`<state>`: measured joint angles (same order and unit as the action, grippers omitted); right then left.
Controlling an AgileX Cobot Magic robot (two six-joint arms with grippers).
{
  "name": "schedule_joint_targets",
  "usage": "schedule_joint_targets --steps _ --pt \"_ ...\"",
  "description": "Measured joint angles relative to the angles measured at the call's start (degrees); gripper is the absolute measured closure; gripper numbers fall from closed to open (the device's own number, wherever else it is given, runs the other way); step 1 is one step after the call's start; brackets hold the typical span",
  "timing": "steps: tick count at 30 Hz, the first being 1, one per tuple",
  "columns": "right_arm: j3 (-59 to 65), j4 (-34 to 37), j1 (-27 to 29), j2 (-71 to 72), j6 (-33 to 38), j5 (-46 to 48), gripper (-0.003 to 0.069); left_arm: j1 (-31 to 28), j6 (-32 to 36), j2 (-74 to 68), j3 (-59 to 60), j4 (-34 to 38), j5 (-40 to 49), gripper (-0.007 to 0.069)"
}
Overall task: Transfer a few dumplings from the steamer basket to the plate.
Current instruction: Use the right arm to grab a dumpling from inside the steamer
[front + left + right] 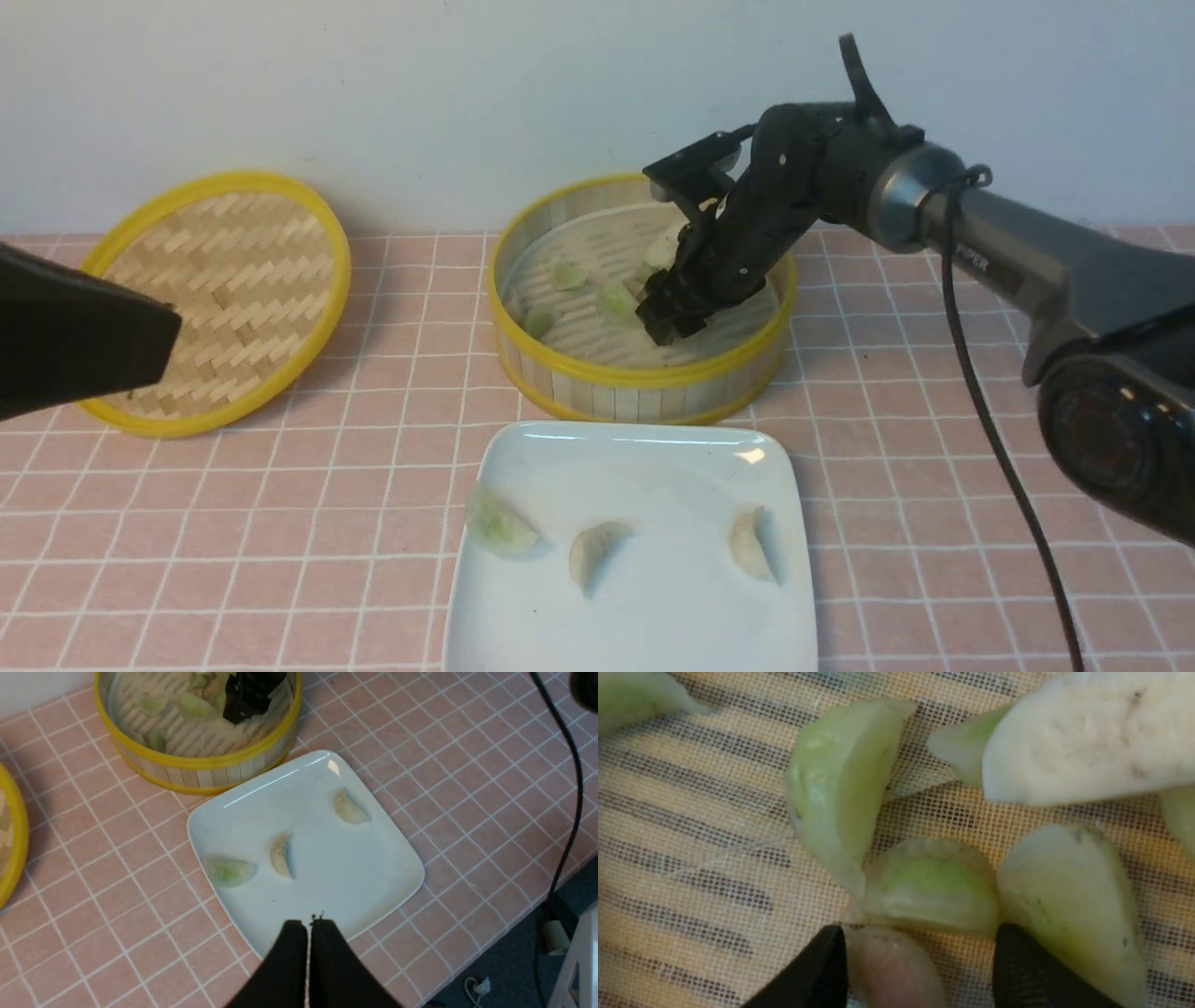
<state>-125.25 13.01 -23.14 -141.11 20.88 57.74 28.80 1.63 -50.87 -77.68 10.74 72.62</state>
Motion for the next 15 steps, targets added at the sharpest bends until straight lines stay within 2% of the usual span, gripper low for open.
schedule_joint_targets --steps 1,2,3,10,15 --pt "-0.06 0.00 0.00 0.00 0.00 0.00 0.0307 0.00 0.00 0.15 0.00 0.00 0.16 0.0631" --pt "-0.34 0.03 -0.07 0.00 0.00 0.64 0.0423 0.00 0.00 0.66 0.00 0.00 0.51 0.0631" --pt "-0.68 0.02 -0.09 0.00 0.00 1.76 0.0474 0.00 0.00 0.80 0.00 0.00 0.51 0.0631" --pt "-7.96 -0.76 -0.17 1.46 -3.41 12.16 0.0480 0.00 -0.01 0.93 0.00 -0.20 0.55 0.0631" --pt "-8.66 -0.94 -0.17 9.02 -7.71 13.18 0.0480 0.00 -0.06 0.98 0.00 -1.54 0.55 0.0631"
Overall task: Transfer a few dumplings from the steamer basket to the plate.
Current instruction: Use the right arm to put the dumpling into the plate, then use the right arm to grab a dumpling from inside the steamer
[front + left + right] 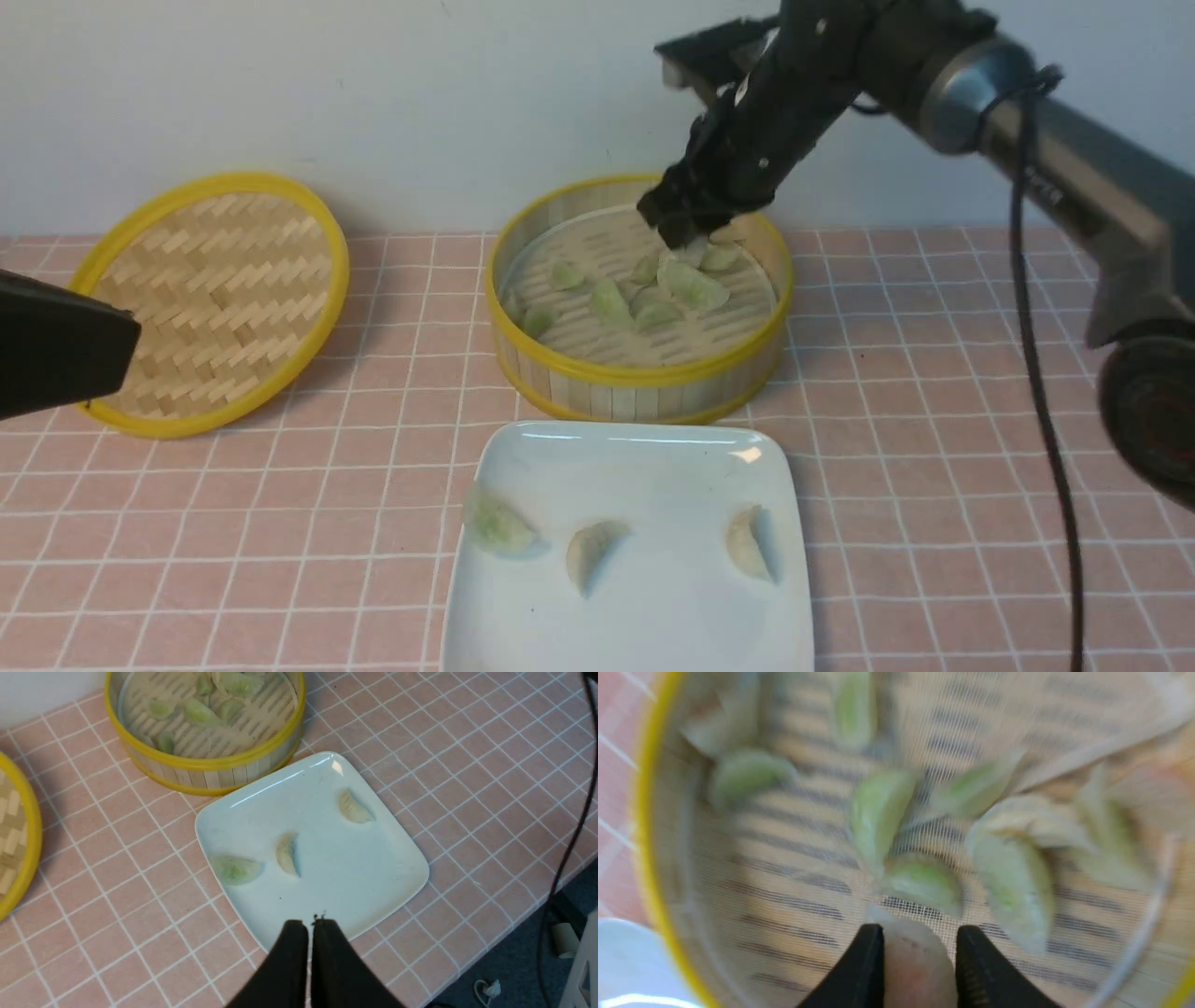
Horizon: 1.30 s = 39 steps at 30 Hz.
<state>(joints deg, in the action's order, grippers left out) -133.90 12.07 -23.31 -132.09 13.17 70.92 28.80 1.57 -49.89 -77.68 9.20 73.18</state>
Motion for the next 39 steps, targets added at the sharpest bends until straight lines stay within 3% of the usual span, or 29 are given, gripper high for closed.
schedule_joint_targets --steps 8,15,18,26,31,39 --pt "29.95 6.73 -2.96 20.30 -2.19 0.08 0.0480 0.00 -0.06 0.00 0.00 -0.84 0.00 0.0631" --pt "46.68 6.25 -9.55 19.37 -2.71 -2.12 0.0478 0.00 -0.01 0.00 0.00 -2.10 0.00 0.0631" --pt "47.34 6.19 -10.51 17.89 -2.75 -4.97 0.0435 0.00 -0.01 0.00 0.00 -2.33 0.00 0.0631" --pt "42.80 2.53 -10.55 17.72 -2.69 -8.28 0.0168 0.00 -0.01 0.00 0.00 -2.55 0.00 0.0631" --pt "35.06 -8.17 -8.78 17.10 -5.19 -15.91 0.0140 0.00 -0.01 0.00 0.00 -2.55 0.00 0.0631" --pt "19.12 -10.63 -1.11 5.47 -5.44 -17.31 0.0138 0.00 -0.05 0.00 0.00 -2.55 0.00 0.0631"
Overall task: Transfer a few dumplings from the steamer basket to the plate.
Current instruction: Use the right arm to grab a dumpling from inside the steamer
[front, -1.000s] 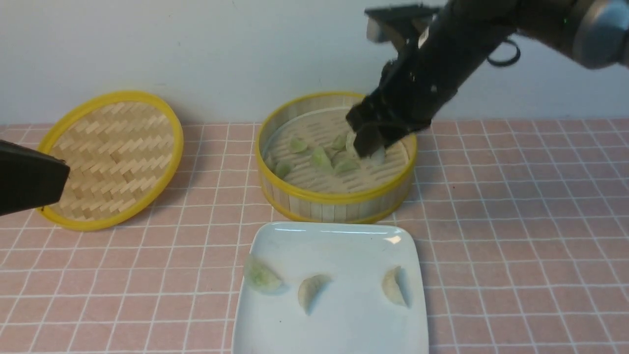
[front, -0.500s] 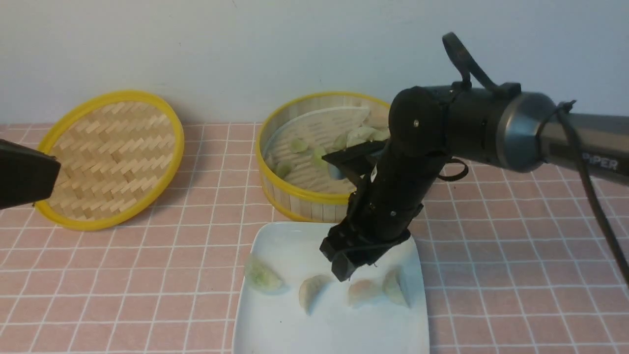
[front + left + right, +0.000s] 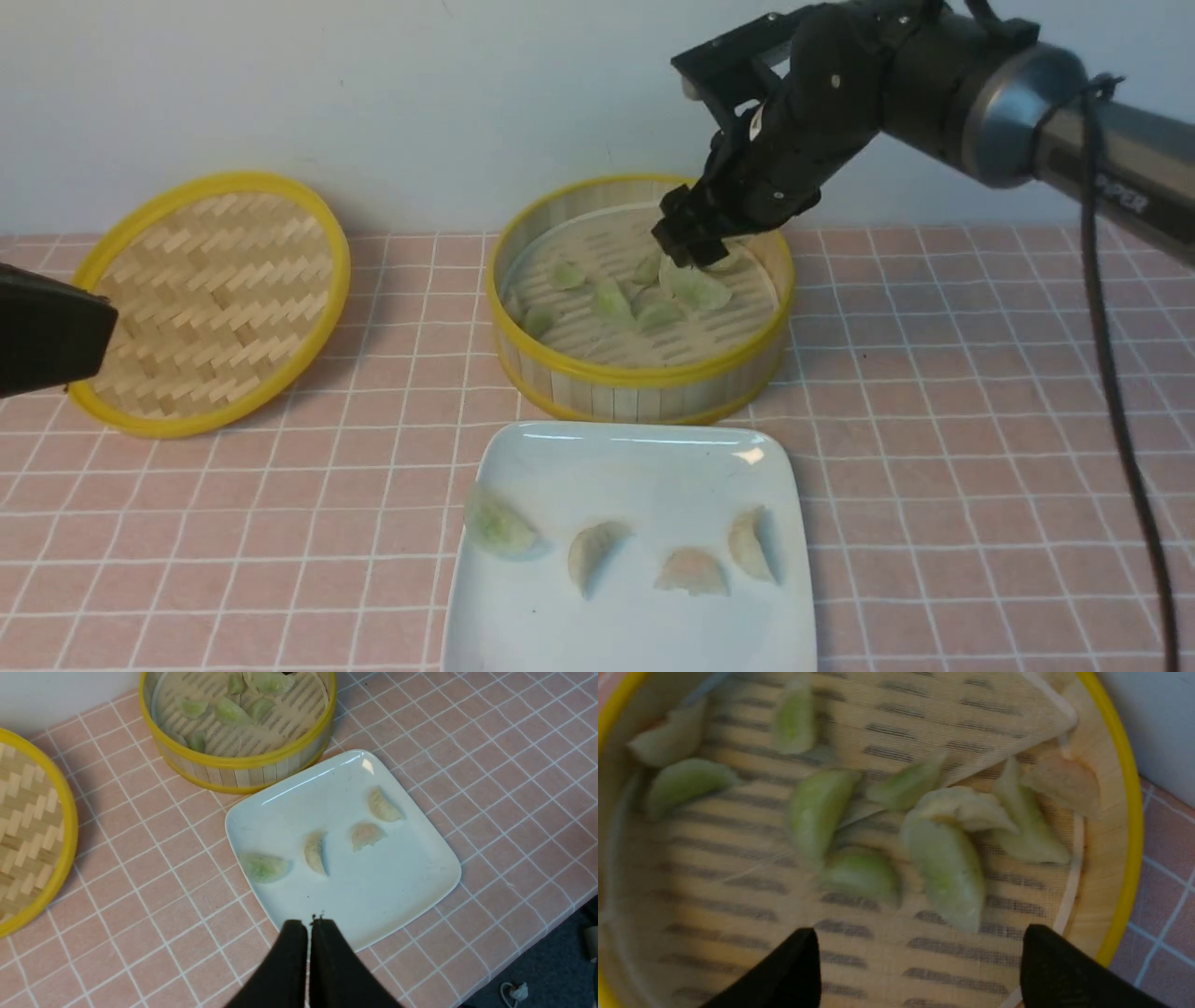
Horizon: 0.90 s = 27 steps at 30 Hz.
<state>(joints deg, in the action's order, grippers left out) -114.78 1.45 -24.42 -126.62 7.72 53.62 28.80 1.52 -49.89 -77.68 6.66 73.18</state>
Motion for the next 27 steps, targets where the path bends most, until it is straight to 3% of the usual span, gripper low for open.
schedule_joint_targets --steps 10,15,20,27 --pt "-9.20 0.13 1.37 -11.90 0.85 0.56 0.0146 0.00 -0.49 0.00 0.00 0.00 0.00 0.0631" --pt "-10.05 1.36 1.54 -14.10 0.43 -1.70 0.0240 0.00 -0.49 0.00 0.00 0.00 0.00 0.0631" --pt "-10.11 1.58 1.59 -14.34 0.00 -1.70 0.0445 0.00 -0.90 0.00 0.00 0.00 0.00 0.0631" --pt "-15.18 1.58 1.59 -14.39 -0.13 6.24 0.0450 0.00 -0.95 0.00 0.00 0.00 0.00 0.0631"
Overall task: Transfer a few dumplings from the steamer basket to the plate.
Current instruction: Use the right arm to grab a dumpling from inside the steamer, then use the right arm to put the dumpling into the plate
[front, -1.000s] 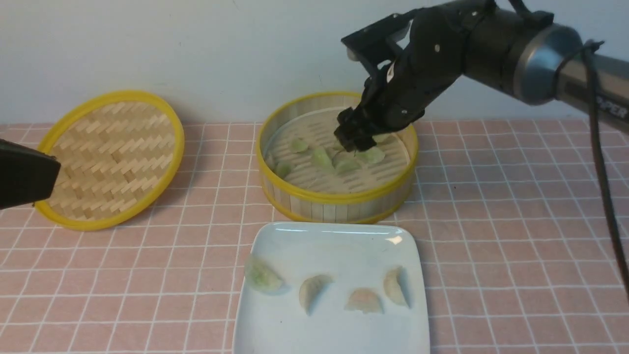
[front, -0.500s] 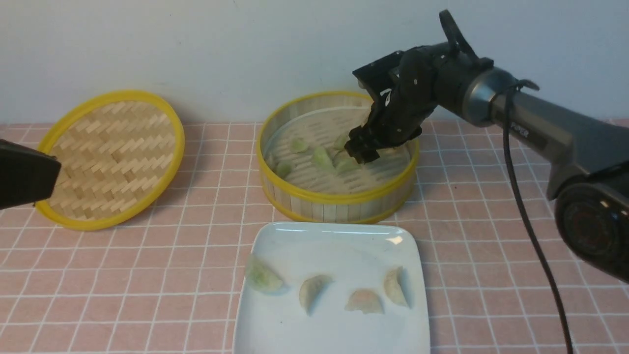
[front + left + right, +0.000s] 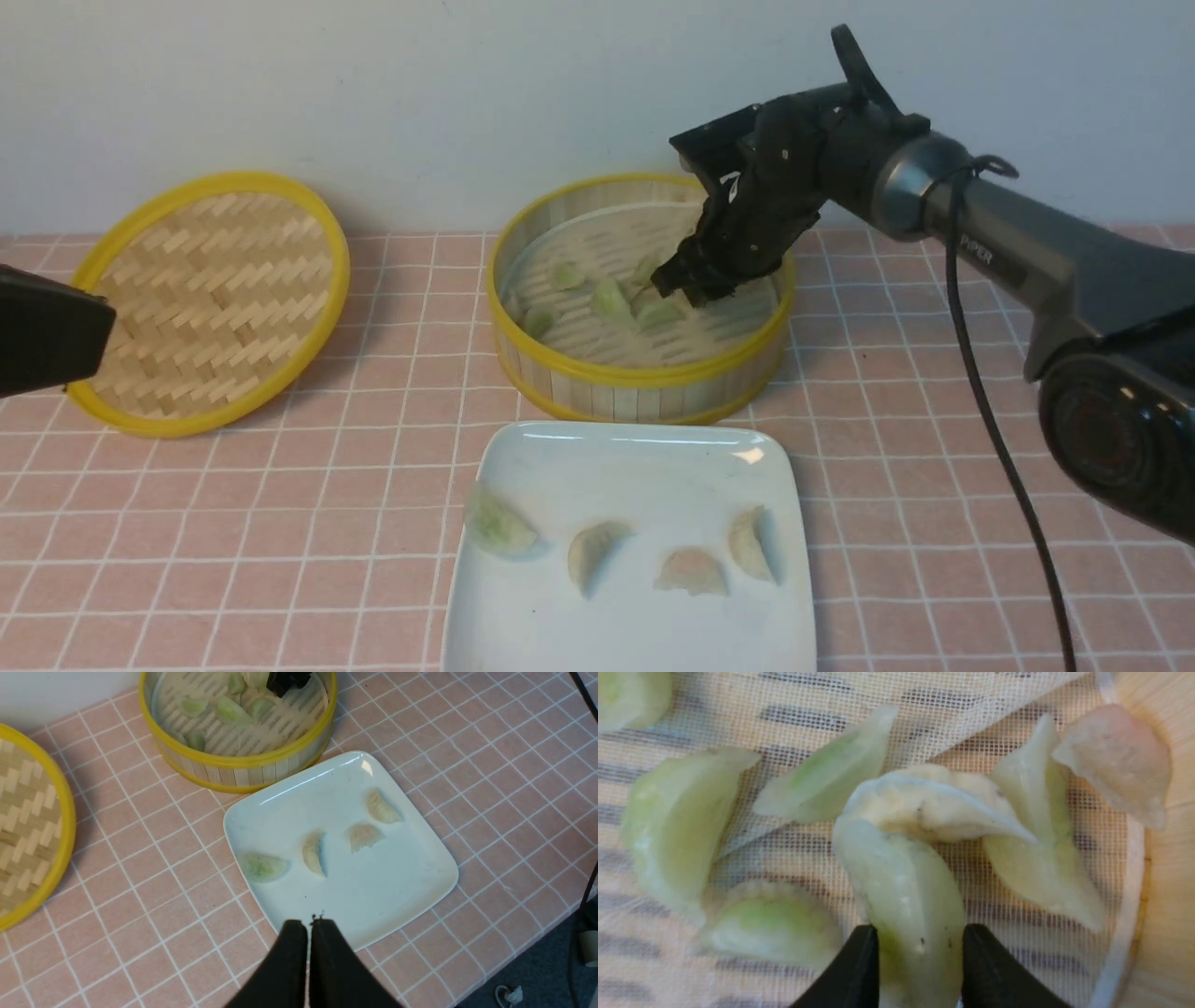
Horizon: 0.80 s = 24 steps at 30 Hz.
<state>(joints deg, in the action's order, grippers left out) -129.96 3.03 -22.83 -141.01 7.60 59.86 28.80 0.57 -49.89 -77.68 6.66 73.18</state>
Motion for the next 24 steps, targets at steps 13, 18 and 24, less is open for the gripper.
schedule_joint_targets --steps 13,18,24 --pt "-3.73 9.20 -0.12 13.97 -0.20 11.64 0.0450 0.00 0.00 0.00 0.00 -0.06 0.00 0.0631" --pt "19.38 11.72 -3.88 29.52 0.32 11.62 0.0450 0.00 0.00 0.00 0.00 -0.16 0.00 0.0631" --pt "40.04 12.08 -9.31 34.55 0.07 7.66 0.0450 0.00 0.68 0.00 0.00 -0.16 0.00 0.0631"
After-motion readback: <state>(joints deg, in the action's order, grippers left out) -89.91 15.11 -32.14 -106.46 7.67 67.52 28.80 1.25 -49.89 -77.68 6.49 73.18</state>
